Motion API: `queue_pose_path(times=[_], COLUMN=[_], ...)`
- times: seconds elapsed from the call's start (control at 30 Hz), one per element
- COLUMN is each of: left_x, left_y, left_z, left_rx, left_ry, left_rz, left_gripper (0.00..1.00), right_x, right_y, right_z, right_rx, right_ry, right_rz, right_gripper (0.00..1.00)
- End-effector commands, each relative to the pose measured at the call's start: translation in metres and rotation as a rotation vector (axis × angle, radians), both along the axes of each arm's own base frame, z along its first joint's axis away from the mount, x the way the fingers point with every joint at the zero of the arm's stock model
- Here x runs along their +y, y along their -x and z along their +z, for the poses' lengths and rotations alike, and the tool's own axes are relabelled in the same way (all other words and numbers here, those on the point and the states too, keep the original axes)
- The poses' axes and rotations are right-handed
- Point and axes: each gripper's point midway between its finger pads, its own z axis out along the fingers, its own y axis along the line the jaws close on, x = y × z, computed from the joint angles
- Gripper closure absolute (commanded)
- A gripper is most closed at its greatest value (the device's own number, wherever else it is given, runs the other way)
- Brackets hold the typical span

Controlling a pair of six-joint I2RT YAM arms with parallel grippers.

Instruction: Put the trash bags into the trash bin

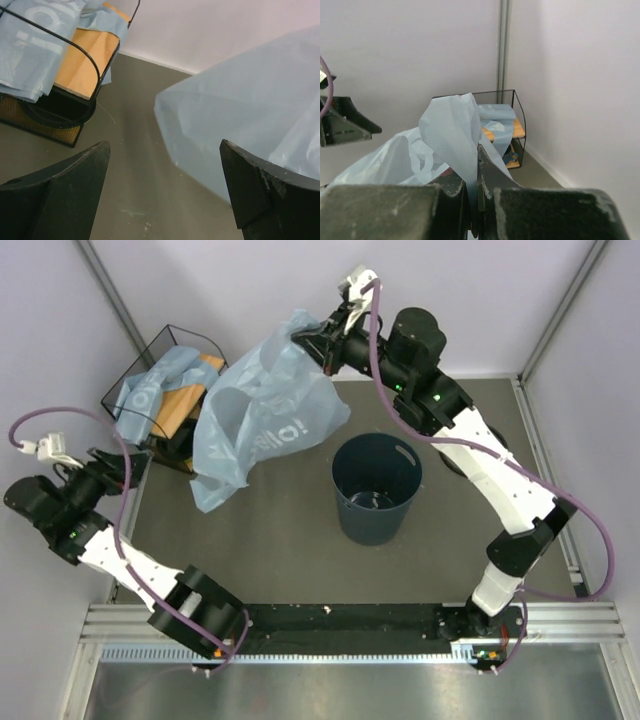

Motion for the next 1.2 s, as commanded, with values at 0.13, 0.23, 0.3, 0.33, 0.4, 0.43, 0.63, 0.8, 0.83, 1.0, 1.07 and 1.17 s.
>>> queue_pose_path(times=[0.13,0.23,0.3,0.33,0.4,0.43,0.63,0.8,0.83,1.0,1.07,1.17], left_x=[-0.058,-0.075,-0.083,-0.096,-0.108,-0.122,-0.186,-0.216,-0.221,-0.238,-0.244,-0.260], left_y=[0.014,0.008,0.003,0.001,-0.006,-0.010,-0.028,-0.036,-0.034,-0.023,-0.014,0.004], left_z=[-0.069,-0.097,-0.109,-0.110,-0.115,-0.112,-0.063,-0.023,-0.012,0.019,0.028,0.045], left_rx=[-0.048,-0.061,-0.088,-0.121,-0.164,-0.202,-0.425,-0.496,-0.557,-0.731,-0.783,-0.899], left_ry=[-0.512,-0.613,-0.606,-0.601,-0.617,-0.622,-0.573,-0.386,-0.403,-0.482,-0.500,-0.537], left_rz=[-0.233,-0.347,-0.401,-0.454,-0.500,-0.544,-0.578,-0.548,-0.549,-0.572,-0.591,-0.635], left_gripper=[0.05,0.05,0.05,0.05,0.05,0.04,0.02,0.02,0.02,0.02,0.02,0.02], right_x=[-0.048,-0.056,-0.062,-0.065,-0.071,-0.073,-0.087,-0.100,-0.102,-0.122,-0.129,-0.127], right_y=[0.032,0.041,0.046,0.049,0.054,0.057,0.066,0.076,0.080,0.097,0.106,0.126], right_z=[0.103,0.122,0.132,0.137,0.144,0.147,0.162,0.181,0.185,0.203,0.210,0.212], right_rx=[-0.172,-0.213,-0.232,-0.243,-0.260,-0.266,-0.274,-0.297,-0.306,-0.369,-0.391,-0.410], right_ry=[-0.223,-0.248,-0.263,-0.267,-0.276,-0.280,-0.316,-0.353,-0.361,-0.388,-0.397,-0.392], right_rz=[-0.071,-0.069,-0.078,-0.078,-0.083,-0.082,-0.100,-0.113,-0.109,-0.136,-0.130,-0.046], right_gripper=[1.00,1.00,1.00,1.00,1.00,1.00,1.00,1.00,1.00,1.00,1.00,1.00])
